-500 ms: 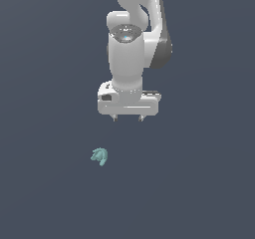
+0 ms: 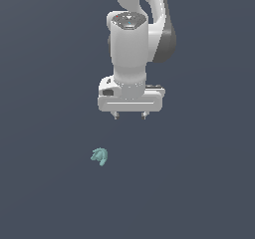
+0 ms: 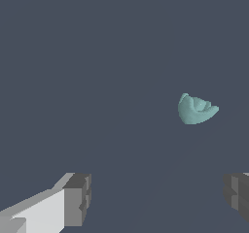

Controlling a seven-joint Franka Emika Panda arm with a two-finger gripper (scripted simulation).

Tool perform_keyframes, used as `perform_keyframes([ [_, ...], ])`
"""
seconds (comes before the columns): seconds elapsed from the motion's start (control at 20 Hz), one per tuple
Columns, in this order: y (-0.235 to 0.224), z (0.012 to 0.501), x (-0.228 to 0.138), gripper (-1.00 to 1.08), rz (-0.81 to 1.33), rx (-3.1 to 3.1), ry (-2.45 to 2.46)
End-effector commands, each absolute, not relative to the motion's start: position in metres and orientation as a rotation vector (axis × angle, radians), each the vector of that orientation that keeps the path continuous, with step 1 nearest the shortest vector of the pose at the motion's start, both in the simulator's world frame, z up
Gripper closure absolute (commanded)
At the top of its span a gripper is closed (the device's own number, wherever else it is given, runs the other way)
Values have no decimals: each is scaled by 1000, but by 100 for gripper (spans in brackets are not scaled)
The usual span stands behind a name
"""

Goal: Pick up the object and move it to a goal position.

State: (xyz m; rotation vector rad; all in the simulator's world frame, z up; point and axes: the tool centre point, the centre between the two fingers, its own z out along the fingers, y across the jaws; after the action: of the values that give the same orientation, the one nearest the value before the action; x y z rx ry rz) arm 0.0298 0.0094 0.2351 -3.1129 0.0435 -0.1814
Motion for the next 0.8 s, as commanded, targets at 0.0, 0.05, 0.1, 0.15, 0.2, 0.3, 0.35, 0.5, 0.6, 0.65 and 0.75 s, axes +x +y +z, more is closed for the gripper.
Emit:
perform_keyframes([
  [0.0,11,240,30,-92,-189,-3113,34],
  [0.05,11,240,30,-92,-189,-3113,34],
  [0.1,11,239,30,-92,-187,-3113,36],
  [0.15,10,237,31,-92,-185,-3113,40],
  [0.2,9,236,31,-92,-184,-3113,46],
  [0.3,6,234,33,-92,-179,-3112,62],
  [0.35,4,232,35,-92,-177,-3112,74],
  [0.5,-4,223,40,-92,-165,-3111,119],
  [0.6,-11,216,45,-92,-154,-3109,160],
  [0.65,-15,212,48,-92,-148,-3108,183],
  [0.75,-25,202,53,-92,-134,-3106,234],
])
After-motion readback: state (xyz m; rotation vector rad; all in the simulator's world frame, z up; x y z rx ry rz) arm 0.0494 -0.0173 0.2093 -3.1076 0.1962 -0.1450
